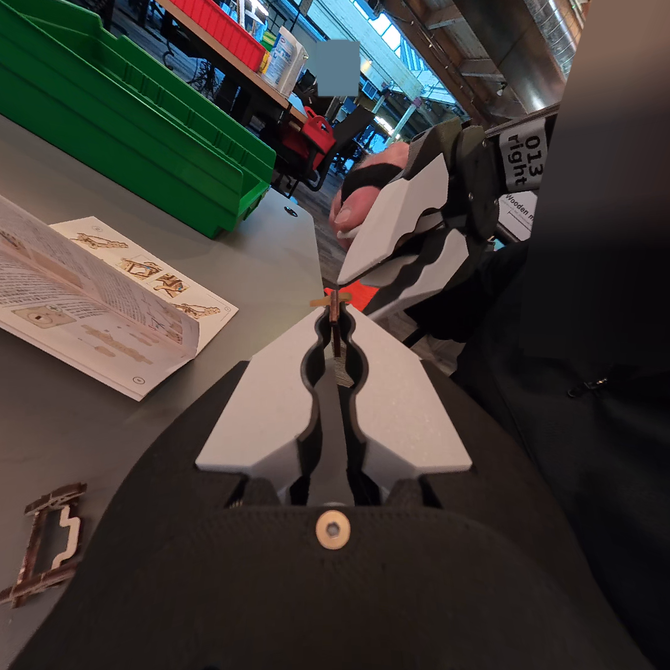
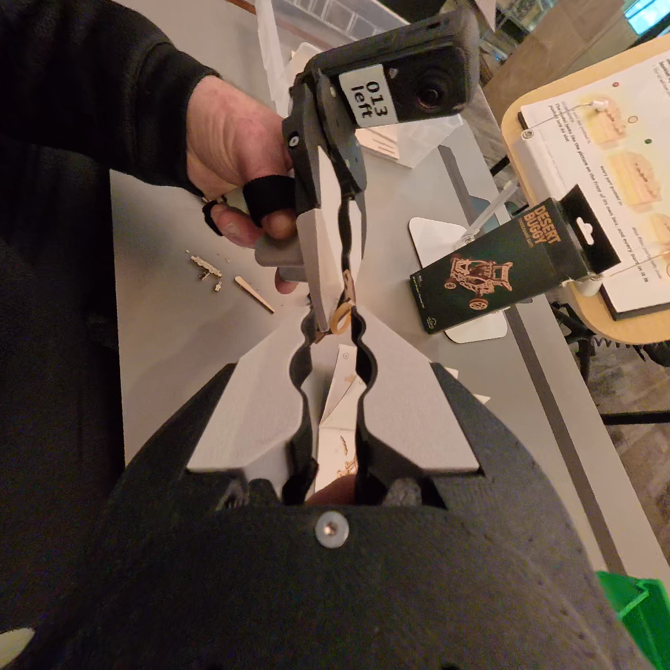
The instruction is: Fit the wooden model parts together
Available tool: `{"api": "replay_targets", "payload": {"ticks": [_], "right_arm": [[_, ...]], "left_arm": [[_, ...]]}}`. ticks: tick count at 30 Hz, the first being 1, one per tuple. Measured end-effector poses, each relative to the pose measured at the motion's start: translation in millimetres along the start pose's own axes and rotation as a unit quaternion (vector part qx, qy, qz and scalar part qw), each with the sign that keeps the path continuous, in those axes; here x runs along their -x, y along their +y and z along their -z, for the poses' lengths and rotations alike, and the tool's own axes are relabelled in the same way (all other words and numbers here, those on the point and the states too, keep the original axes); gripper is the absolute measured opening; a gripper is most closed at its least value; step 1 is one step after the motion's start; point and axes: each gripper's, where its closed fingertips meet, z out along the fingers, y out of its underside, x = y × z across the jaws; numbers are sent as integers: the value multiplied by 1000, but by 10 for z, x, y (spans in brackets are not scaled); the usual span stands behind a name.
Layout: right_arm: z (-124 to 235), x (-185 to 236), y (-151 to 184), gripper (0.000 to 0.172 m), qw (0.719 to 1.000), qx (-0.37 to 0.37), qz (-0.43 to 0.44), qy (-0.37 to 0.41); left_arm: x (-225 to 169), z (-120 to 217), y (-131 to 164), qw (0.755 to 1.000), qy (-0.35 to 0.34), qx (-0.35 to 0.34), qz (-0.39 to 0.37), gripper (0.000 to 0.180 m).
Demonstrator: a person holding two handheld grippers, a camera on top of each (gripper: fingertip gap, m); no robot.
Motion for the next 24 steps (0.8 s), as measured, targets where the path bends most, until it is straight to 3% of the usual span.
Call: {"api": "replay_targets", "payload": {"ticks": [5,16,24], "right_arm": [[23,-25,-4,0,999,-20,-38,5],[53,-21,-9,0,997,-23,-73,-22],[47,-59,6,0,992,-23,-127,-10]], "left_arm": [[-2,-23,11,1000,-11,13,-11,1],[-29,-47,8,999,-21,26,-32,1],[24,-44,-24,995,-65,30,-68,1]]}}
